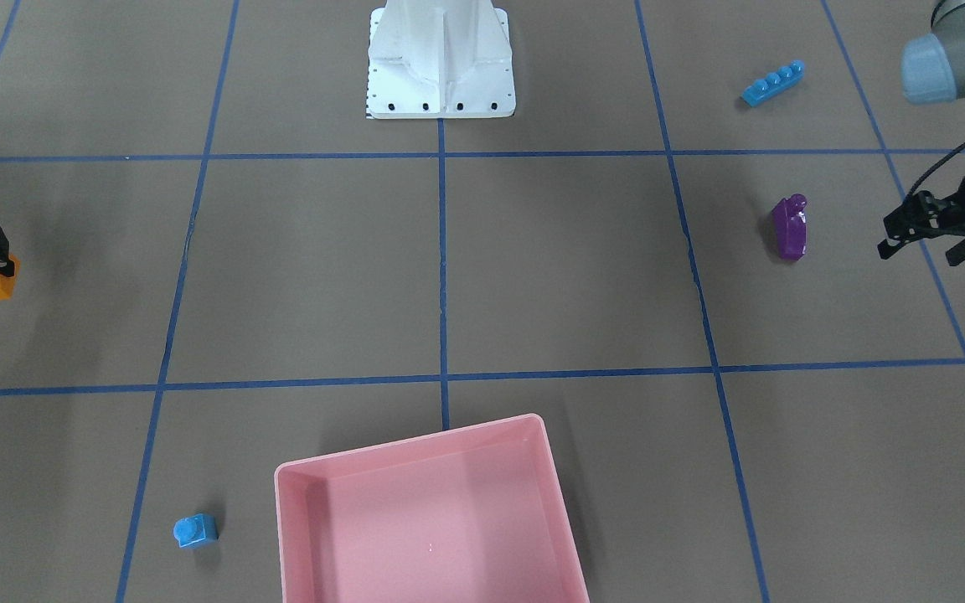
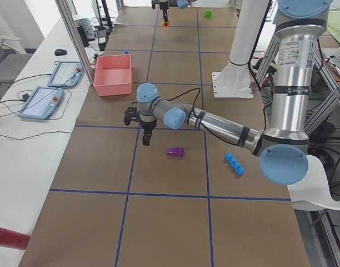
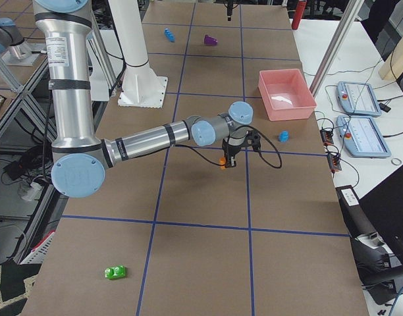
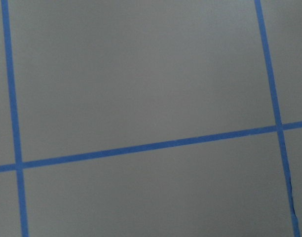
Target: Put all blocks into box
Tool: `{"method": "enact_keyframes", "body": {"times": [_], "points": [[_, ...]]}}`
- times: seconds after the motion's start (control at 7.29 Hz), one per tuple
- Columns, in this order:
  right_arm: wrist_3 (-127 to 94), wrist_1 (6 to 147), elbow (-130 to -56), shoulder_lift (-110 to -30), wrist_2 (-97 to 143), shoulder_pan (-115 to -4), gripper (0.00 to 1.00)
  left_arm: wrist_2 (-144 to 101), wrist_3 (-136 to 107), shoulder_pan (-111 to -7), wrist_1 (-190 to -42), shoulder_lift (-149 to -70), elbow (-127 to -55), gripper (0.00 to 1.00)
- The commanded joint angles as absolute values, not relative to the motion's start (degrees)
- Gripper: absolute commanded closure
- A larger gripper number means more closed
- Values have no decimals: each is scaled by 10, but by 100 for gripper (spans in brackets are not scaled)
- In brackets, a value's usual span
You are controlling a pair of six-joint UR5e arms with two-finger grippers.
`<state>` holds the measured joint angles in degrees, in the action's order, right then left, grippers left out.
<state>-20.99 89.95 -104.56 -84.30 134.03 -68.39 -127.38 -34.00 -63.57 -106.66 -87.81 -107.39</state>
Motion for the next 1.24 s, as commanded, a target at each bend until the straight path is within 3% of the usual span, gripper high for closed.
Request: {"method": "enact_keyframes", "body": {"times": [0.0,0.55,0.96,1.1], "points": [[-211,1021,-1056,-709,1367,-720,100,-1176,-467,-504,-1177,-819,-1084,8],[-305,1050,-904,-482,1362,-695,100,-1137,-470,-452,-1247,-815,-1024,13],[-319,957,-794,-428,1345,-675,100,-1140,-468,-437,-1249,-807,-1014,24],[-331,941,-775,-411,1337,-668,100,-1141,-468,-432,-1249,-804,-1013,34]]}}
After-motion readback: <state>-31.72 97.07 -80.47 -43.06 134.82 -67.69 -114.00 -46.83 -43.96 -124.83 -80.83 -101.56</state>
